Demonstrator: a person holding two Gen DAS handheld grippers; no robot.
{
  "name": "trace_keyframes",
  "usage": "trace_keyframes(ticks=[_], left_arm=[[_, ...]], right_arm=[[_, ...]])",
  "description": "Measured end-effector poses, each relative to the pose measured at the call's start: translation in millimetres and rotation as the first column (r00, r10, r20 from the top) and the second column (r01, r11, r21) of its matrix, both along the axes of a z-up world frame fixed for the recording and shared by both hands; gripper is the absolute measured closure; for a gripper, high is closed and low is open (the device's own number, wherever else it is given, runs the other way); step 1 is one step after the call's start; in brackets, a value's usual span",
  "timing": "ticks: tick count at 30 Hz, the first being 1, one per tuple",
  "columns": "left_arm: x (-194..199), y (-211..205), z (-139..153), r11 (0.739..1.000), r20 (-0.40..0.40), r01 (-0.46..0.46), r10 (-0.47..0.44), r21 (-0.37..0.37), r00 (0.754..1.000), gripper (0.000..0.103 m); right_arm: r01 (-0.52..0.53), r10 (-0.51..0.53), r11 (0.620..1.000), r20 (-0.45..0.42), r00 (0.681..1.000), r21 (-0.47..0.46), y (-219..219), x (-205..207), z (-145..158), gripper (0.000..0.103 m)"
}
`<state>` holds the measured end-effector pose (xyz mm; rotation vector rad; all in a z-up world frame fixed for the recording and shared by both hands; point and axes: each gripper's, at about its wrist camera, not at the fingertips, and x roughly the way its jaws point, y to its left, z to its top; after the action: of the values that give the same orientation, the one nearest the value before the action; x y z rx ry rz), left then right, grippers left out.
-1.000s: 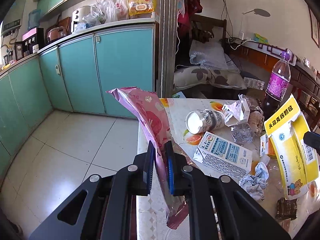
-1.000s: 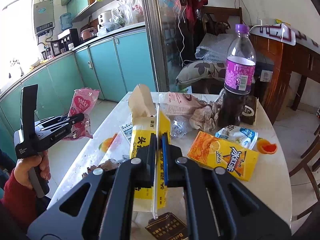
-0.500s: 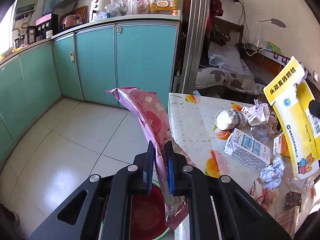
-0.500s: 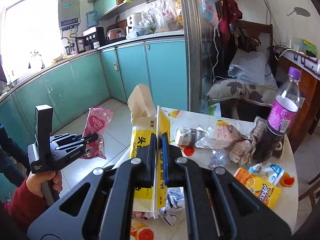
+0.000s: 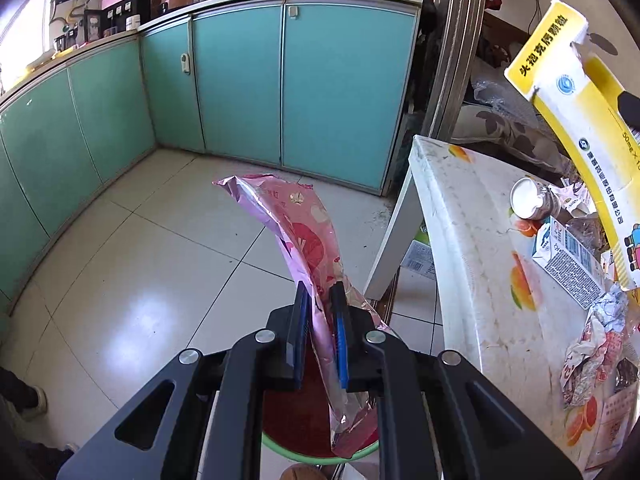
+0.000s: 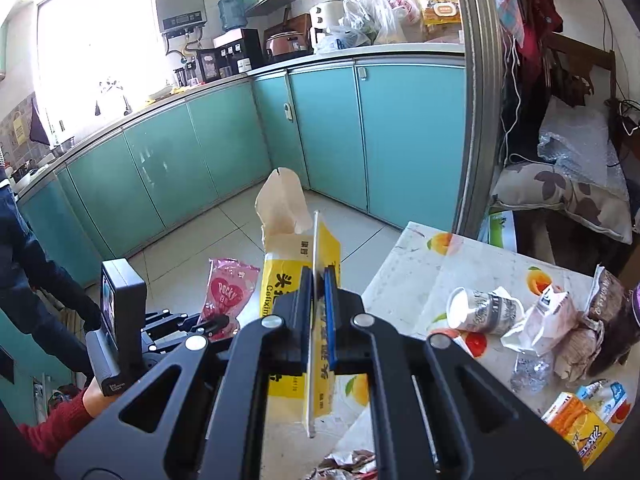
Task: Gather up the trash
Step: 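Carry both items over the red bin and open both grippers to drop them, then grasp the crumpled foil with the left gripper while the right approaches the clear bottle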
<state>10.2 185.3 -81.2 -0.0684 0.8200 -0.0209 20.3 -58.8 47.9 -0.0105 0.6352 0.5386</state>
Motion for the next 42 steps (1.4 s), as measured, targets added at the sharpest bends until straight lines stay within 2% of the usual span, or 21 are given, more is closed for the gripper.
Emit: trace_keyframes(ticks=[9, 21, 24, 25, 26, 27, 28, 29, 33, 36, 42], left_arm=[[-10.6, 17.0, -15.8, 1.0, -0.034, 0.002, -0.001, 0.017, 0.999, 0.093], [-9.9, 23.0, -21.0, 1.0, -0.065, 0.018, -0.017, 0.007, 0.998, 0.093], [-8.2, 24.8, -21.5, 1.0, -0.071, 0.015, -0.014, 0.011, 0.997, 0.086], [-7.0, 24.3, -21.5, 1.0, -0.069, 0.006, -0.005, 0.02, 0.998, 0.068], [-6.4, 24.6, -19.6, 1.0, -0.059, -0.001, 0.003, 0.03, 0.998, 0.056], [-5.4, 25.0, -16.2, 0.999, -0.046, -0.008, 0.009, 0.038, 0.999, 0.035], [-6.6, 24.8, -12.8, 0.999, -0.029, -0.011, 0.013, 0.048, 0.999, 0.032], [-6.9, 23.7, -9.5, 0.998, -0.02, -0.01, 0.011, 0.057, 1.0, 0.033], [-7.5, 18.3, -2.2, 0.999, -0.005, -0.001, 0.001, 0.047, 1.0, 0.033], [-8.1, 8.2, 3.3, 0.999, 0.016, 0.012, -0.013, 0.041, 1.0, 0.033], [-7.7, -22.4, 20.3, 0.997, 0.062, 0.072, -0.073, 0.015, 0.995, 0.033]], right_arm=[[-0.028, 0.024, 0.999, -0.079, 0.997, -0.045, 40.6, 17.6, -22.0, 0.096], [-0.052, 0.037, 0.996, -0.183, 0.982, -0.077, 86.5, 44.8, -58.2, 0.096], [-0.056, 0.036, 0.994, -0.206, 0.978, -0.092, 93.3, 48.3, -69.2, 0.095], [-0.054, 0.033, 0.994, -0.213, 0.977, -0.096, 94.7, 48.9, -72.5, 0.095], [-0.051, 0.03, 0.994, -0.218, 0.976, -0.095, 95.1, 49.4, -75.3, 0.086], [-0.046, 0.024, 0.994, -0.22, 0.975, -0.095, 94.9, 49.7, -76.8, 0.079], [-0.037, 0.016, 0.995, -0.216, 0.976, -0.092, 93.6, 49.3, -77.3, 0.064], [-0.029, 0.009, 0.996, -0.208, 0.978, -0.09, 92.1, 48.2, -76.9, 0.059], [-0.008, -0.007, 0.996, -0.177, 0.984, -0.084, 81.0, 40.9, -66.3, 0.059], [0.011, -0.02, 0.998, -0.143, 0.989, -0.068, 64.9, 30.4, -52.9, 0.054], [0.083, -0.085, 0.995, -0.034, 0.996, -0.06, 9.3, -5.0, -18.0, 0.042]])
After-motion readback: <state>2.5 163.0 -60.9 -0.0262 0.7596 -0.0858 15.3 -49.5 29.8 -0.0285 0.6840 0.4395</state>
